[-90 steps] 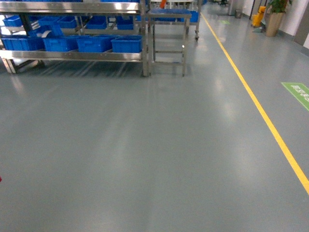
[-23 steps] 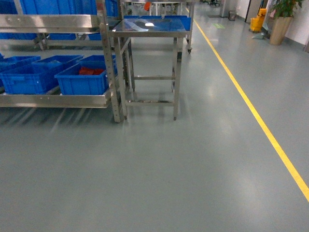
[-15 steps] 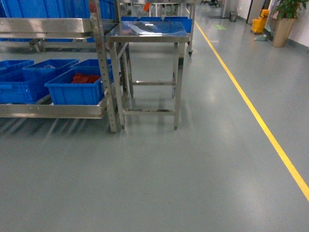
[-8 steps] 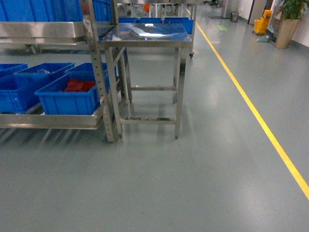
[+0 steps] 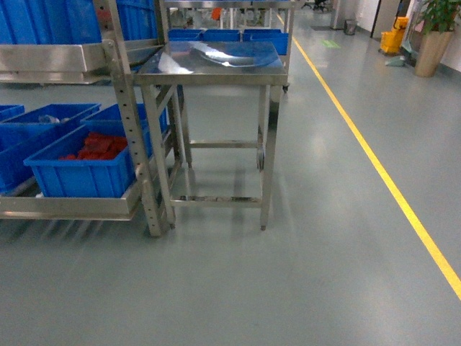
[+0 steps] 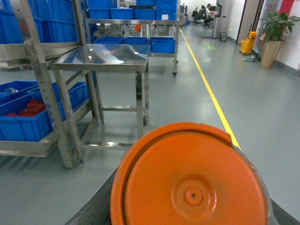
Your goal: Sort blue parts and orange caps into right shelf containers
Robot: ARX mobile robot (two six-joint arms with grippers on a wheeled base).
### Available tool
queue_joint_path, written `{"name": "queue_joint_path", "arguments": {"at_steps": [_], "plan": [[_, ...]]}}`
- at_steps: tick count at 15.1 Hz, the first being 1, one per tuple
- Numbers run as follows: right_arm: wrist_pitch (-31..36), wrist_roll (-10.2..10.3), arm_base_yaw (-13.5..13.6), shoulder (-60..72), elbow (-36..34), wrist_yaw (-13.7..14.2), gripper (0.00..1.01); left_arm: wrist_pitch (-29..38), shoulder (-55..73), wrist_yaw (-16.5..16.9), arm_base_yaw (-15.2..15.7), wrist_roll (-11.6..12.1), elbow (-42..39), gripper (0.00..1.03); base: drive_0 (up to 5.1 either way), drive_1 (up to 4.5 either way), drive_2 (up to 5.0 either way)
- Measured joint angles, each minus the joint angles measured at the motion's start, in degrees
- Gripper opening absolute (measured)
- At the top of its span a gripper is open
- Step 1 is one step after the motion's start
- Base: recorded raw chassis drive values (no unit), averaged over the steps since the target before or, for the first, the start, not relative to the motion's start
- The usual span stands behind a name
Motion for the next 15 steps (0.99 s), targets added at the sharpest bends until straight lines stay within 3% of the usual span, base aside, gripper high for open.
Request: {"name": "queue_joint_path", "arguments": {"at_steps": [15], "plan": [[-0.02,0.00,0.00,0.00,0.00,0.00,0.44,0.07,0.00,0.04,0.00,0.00,0.00,0.42,0.0,4.32,-4.3]]}}
